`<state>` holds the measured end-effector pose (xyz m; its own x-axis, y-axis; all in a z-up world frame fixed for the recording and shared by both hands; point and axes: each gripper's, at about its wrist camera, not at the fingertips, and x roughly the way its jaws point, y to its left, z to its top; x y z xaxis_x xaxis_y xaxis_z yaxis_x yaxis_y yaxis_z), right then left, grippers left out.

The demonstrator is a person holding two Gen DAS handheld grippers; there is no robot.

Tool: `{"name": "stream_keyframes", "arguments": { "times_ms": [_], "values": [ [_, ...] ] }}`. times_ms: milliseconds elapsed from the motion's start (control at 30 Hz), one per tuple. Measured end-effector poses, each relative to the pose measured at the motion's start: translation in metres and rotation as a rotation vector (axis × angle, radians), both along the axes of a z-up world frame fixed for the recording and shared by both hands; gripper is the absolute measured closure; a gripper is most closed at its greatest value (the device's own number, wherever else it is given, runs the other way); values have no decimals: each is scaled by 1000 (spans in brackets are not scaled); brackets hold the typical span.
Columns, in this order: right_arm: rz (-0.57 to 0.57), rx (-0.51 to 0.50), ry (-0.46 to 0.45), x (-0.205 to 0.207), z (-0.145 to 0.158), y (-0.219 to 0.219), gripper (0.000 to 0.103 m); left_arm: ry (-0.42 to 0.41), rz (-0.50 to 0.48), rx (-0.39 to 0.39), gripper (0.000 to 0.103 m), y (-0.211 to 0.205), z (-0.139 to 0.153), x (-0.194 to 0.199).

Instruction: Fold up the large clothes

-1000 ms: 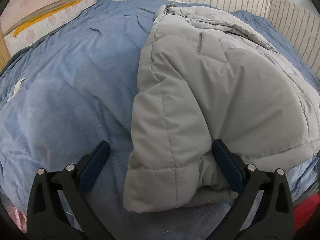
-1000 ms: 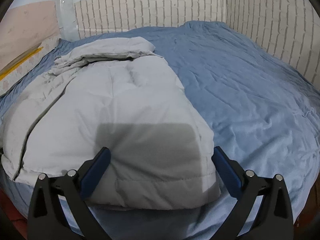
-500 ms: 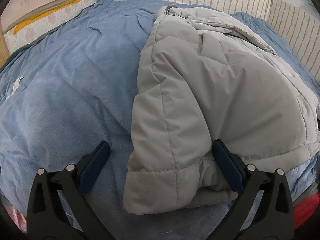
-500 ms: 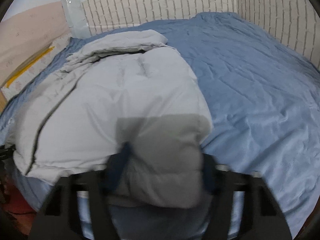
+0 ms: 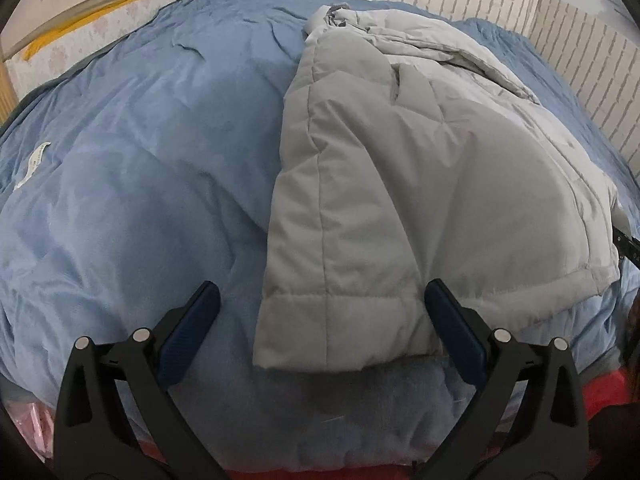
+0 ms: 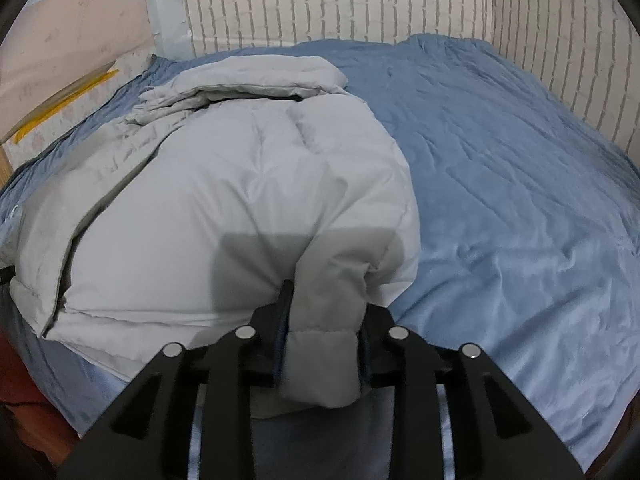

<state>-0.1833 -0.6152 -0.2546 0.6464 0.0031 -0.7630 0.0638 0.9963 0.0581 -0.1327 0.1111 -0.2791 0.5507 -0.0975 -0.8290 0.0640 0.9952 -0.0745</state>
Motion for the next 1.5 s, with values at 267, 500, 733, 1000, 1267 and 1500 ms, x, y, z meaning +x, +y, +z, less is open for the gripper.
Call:
{"name": "stream_keyframes", "arguments": {
  "times_ms": [267, 500, 733, 1000, 1267, 1500],
  "values": [
    [-22, 20, 16, 3, -3, -5, 64, 27, -90, -48, 38, -13, 1, 19],
    [-19, 77, 44, 9, 16, -8, 78, 27, -132, -129, 81, -2, 35, 35],
    [18, 76, -42, 34, 55, -1, 83, -83, -198, -45, 82, -31, 88, 55],
    [36, 115, -186, 69, 112, -2, 84, -231, -183, -68, 82, -40, 148, 91],
    [40, 164, -299, 122, 165, -15, 84, -374, -158, -34, 82, -41, 198, 133],
    [50, 115, -358, 169, 197, -9, 84, -417, -129, -169, 82, -31, 232, 178]
  ]
}}
